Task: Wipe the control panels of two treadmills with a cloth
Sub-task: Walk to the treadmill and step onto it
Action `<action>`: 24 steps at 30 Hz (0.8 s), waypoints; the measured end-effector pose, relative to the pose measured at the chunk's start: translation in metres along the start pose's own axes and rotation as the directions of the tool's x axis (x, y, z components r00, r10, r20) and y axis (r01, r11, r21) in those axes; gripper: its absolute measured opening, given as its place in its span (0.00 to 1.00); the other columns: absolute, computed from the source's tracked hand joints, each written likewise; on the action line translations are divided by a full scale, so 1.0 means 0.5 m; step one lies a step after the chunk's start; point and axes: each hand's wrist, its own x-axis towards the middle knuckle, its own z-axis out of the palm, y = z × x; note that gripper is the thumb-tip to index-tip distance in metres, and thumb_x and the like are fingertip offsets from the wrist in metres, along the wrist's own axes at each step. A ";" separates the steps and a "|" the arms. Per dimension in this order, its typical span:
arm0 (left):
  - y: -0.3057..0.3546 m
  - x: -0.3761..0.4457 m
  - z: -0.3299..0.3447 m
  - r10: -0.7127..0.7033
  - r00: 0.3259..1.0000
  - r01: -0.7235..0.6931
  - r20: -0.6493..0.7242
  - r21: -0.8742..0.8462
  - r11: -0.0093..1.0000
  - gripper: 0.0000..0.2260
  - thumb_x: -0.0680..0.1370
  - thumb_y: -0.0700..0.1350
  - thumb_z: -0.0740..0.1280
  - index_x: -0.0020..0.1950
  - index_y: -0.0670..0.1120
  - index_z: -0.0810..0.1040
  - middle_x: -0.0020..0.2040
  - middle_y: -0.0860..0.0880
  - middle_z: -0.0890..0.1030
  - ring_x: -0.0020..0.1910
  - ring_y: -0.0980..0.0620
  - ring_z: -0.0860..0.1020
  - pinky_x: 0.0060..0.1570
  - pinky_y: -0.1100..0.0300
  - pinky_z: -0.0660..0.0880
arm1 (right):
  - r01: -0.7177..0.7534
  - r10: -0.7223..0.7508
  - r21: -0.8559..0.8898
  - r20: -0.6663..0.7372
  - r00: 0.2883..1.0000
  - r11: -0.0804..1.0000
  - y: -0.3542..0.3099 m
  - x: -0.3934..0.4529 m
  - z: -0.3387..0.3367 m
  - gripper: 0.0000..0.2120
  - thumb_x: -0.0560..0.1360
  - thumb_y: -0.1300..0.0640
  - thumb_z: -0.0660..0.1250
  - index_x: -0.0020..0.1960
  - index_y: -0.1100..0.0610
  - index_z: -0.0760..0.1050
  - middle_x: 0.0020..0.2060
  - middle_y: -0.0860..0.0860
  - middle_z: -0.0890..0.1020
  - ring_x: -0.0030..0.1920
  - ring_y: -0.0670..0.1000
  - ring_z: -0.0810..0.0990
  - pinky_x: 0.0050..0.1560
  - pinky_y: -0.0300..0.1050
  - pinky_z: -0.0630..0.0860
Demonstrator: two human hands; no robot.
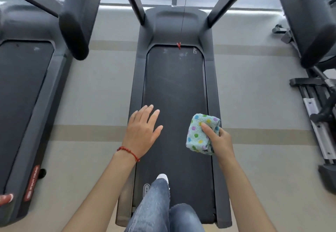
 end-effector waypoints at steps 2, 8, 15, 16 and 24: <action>-0.009 0.031 -0.022 0.002 1.000 -0.002 0.004 -0.006 1.000 0.22 0.76 0.51 0.57 0.59 0.39 0.79 0.58 0.39 0.79 0.57 0.40 0.78 0.53 0.46 0.75 | -0.008 0.008 0.002 -0.009 1.000 1.000 -0.040 0.004 0.012 0.12 0.71 0.54 0.71 0.51 0.58 0.79 0.47 0.54 0.84 0.46 0.51 0.83 0.37 0.39 0.80; -0.033 0.138 -0.057 0.003 1.000 -0.002 0.005 -0.025 1.000 0.22 0.76 0.52 0.56 0.60 0.39 0.79 0.58 0.40 0.79 0.57 0.41 0.78 0.53 0.47 0.75 | -0.009 0.009 0.000 -0.035 0.999 1.000 -0.149 0.049 0.038 0.08 0.70 0.54 0.71 0.47 0.56 0.78 0.46 0.53 0.84 0.46 0.52 0.83 0.42 0.43 0.80; -0.076 0.333 -0.038 0.012 1.000 -0.012 -0.002 -0.012 1.000 0.23 0.76 0.52 0.55 0.60 0.39 0.78 0.58 0.38 0.79 0.57 0.39 0.78 0.53 0.44 0.75 | 0.043 -0.043 -0.009 -0.030 0.999 0.999 -0.286 0.189 0.070 0.07 0.70 0.54 0.71 0.46 0.55 0.78 0.45 0.52 0.83 0.44 0.50 0.83 0.36 0.38 0.80; -0.084 0.366 -0.035 0.009 1.000 -0.009 0.000 -0.008 1.000 0.23 0.76 0.52 0.55 0.60 0.39 0.78 0.58 0.38 0.79 0.56 0.39 0.78 0.53 0.44 0.75 | 0.047 -0.048 -0.012 -0.027 0.998 0.999 -0.311 0.215 0.076 0.08 0.70 0.54 0.71 0.47 0.56 0.78 0.45 0.52 0.83 0.44 0.50 0.83 0.36 0.39 0.80; -0.140 0.649 -0.041 0.013 0.998 -0.012 -0.059 0.011 1.000 0.22 0.76 0.52 0.56 0.60 0.39 0.78 0.59 0.39 0.79 0.57 0.39 0.78 0.53 0.45 0.75 | 0.100 -0.100 0.017 0.018 0.995 0.995 -0.549 0.408 0.122 0.07 0.71 0.55 0.71 0.46 0.56 0.78 0.43 0.51 0.84 0.43 0.49 0.84 0.36 0.38 0.80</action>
